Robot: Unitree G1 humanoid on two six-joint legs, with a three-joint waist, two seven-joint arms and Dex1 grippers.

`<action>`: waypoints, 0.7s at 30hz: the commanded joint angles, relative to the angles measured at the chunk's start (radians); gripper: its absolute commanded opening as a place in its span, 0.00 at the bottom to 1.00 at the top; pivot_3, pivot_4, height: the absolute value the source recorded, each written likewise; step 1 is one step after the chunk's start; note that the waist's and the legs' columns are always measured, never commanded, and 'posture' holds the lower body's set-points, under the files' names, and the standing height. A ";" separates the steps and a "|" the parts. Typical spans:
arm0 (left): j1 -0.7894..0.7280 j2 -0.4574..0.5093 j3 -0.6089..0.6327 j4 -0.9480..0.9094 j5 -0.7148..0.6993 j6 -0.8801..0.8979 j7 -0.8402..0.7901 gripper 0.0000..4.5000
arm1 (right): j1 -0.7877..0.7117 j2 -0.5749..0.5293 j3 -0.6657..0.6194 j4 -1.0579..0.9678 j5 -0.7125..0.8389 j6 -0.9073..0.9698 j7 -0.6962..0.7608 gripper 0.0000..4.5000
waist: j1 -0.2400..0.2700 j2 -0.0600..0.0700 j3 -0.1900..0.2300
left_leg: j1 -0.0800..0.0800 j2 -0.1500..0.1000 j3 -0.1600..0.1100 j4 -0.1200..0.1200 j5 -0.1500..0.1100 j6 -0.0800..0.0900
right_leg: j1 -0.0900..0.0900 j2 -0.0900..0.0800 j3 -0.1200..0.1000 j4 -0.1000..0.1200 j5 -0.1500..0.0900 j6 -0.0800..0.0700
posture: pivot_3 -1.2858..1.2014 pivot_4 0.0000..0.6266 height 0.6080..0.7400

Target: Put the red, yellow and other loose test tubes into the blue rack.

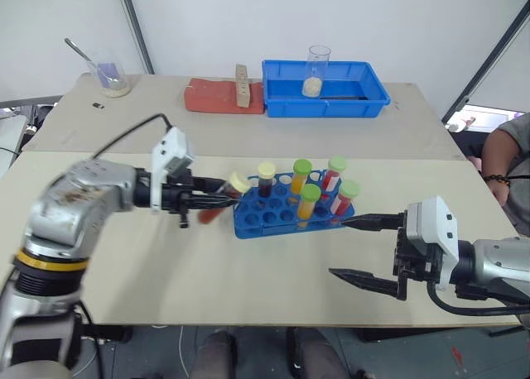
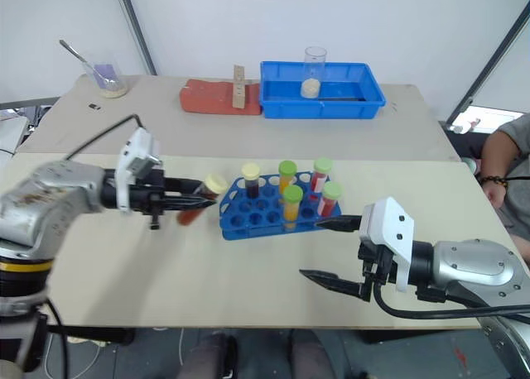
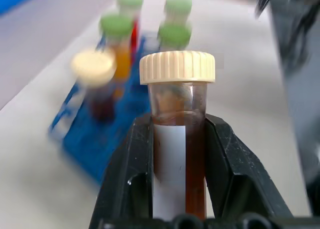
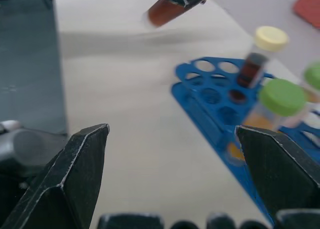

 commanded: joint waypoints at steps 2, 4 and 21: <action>0.036 -0.118 -0.007 -0.035 0.042 -0.150 0.104 0.20 | 0.042 0.021 -0.051 -0.045 -0.016 -0.003 -0.051 1.00 | -0.001 0.000 0.000 | 0.000 0.000 0.000 0.000 0.000 0.000 | 0.000 0.000 0.000 0.000 0.000 0.000 | 0.52 0.24 1.00; 0.048 -0.179 -0.032 -0.012 0.078 -0.220 0.137 0.20 | 0.076 0.013 -0.068 -0.058 0.002 0.017 -0.051 1.00 | 0.000 0.000 0.000 | 0.000 0.000 0.000 0.000 0.000 0.000 | 0.000 0.000 0.000 0.000 0.000 0.000 | 0.52 0.24 1.00; 0.031 -0.429 -0.145 0.264 0.250 -0.567 0.207 0.20 | 0.125 0.023 -0.106 -0.125 0.075 0.080 -0.146 1.00 | 0.000 0.000 0.000 | 0.007 -0.001 -0.002 0.000 0.000 0.000 | 0.012 0.000 0.000 -0.005 -0.001 -0.002 | 0.52 0.24 1.00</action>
